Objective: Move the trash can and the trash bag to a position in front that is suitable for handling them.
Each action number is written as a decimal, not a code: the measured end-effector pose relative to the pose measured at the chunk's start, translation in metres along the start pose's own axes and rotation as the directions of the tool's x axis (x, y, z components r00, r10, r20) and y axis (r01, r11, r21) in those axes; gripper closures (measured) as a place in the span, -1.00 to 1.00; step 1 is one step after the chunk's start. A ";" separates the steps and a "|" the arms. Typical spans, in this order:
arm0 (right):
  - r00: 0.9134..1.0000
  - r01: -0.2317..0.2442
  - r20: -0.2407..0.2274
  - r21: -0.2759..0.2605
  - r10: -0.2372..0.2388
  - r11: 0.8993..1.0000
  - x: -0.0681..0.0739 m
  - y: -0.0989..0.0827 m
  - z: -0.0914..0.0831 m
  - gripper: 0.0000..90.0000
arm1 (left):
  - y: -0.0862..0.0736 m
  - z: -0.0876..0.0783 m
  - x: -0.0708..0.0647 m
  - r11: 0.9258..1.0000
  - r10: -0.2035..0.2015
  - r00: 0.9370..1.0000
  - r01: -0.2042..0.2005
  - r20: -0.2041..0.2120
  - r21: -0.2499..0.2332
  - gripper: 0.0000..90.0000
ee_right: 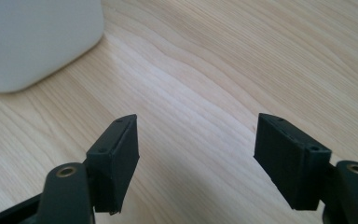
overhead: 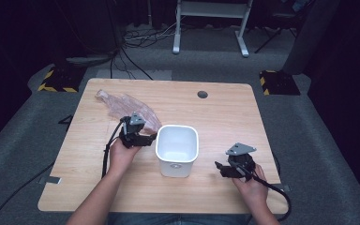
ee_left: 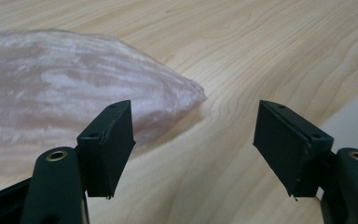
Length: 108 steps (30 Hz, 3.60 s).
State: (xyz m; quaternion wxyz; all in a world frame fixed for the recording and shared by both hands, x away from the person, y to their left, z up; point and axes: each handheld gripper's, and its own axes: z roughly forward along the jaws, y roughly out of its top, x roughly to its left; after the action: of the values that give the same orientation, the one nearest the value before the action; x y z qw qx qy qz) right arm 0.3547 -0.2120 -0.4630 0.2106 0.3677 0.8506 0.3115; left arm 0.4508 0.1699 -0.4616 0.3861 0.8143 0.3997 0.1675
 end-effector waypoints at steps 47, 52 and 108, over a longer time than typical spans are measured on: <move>0.991 -0.124 -0.053 0.034 0.126 0.992 -0.020 -0.038 0.011 -0.36 | -0.054 -0.045 -0.020 0.997 0.011 0.991 -0.020 0.132 0.072 0.98; 0.991 -0.120 -0.057 0.025 0.122 0.992 -0.020 -0.033 0.017 -0.36 | -0.068 -0.062 -0.050 0.997 0.036 0.985 -0.048 0.167 0.066 0.97; 0.987 -0.160 -0.014 -0.076 0.160 0.984 -0.020 -0.043 0.022 -0.51 | -0.047 -0.009 0.012 0.991 -0.041 0.998 0.047 -0.044 0.128 0.99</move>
State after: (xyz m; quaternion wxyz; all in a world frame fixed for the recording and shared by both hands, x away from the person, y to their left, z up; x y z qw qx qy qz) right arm 0.3597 -0.2416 -0.5056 0.1957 0.4253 0.8064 0.3614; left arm 0.4283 0.2019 -0.4924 0.3280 0.8250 0.4353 0.1495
